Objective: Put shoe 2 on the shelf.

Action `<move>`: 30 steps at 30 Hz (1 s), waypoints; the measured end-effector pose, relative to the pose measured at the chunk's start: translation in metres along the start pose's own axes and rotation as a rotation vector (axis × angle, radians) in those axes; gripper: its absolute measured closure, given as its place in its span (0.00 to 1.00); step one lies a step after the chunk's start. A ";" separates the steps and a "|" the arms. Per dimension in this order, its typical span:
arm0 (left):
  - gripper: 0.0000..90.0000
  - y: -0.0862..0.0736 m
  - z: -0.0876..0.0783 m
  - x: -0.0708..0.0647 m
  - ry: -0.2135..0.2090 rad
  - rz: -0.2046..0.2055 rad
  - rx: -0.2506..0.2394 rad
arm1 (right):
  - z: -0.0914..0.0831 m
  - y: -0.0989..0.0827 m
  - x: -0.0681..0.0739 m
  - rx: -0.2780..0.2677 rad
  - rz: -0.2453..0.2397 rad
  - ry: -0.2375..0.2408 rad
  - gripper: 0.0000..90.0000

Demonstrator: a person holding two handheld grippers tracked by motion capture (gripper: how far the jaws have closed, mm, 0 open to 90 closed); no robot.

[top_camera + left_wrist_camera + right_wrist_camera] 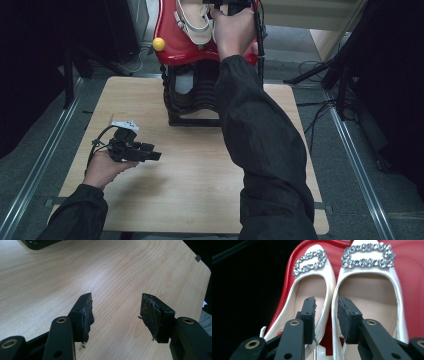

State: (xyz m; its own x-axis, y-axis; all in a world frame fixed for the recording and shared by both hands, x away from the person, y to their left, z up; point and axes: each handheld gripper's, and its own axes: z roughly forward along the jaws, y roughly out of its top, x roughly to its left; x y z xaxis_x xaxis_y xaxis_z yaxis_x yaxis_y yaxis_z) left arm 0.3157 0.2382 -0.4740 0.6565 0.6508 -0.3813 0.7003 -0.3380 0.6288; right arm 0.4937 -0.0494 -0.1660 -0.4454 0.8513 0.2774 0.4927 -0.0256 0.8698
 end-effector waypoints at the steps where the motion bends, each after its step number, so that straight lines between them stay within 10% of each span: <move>1: 0.49 0.000 0.000 0.000 -0.001 -0.001 0.001 | 0.000 0.000 0.000 0.000 0.000 0.000 0.75; 30: 0.48 0.001 0.005 -0.002 0.007 0.012 0.023 | -0.058 -0.011 -0.067 -0.020 -0.003 0.024 0.58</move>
State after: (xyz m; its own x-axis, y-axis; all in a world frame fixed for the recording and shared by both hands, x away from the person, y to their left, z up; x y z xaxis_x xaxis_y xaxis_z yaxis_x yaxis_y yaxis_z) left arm 0.3166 0.2335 -0.4759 0.6628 0.6516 -0.3690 0.6987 -0.3609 0.6178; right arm 0.4751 -0.1360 -0.1703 -0.4649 0.8384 0.2846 0.4768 -0.0337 0.8783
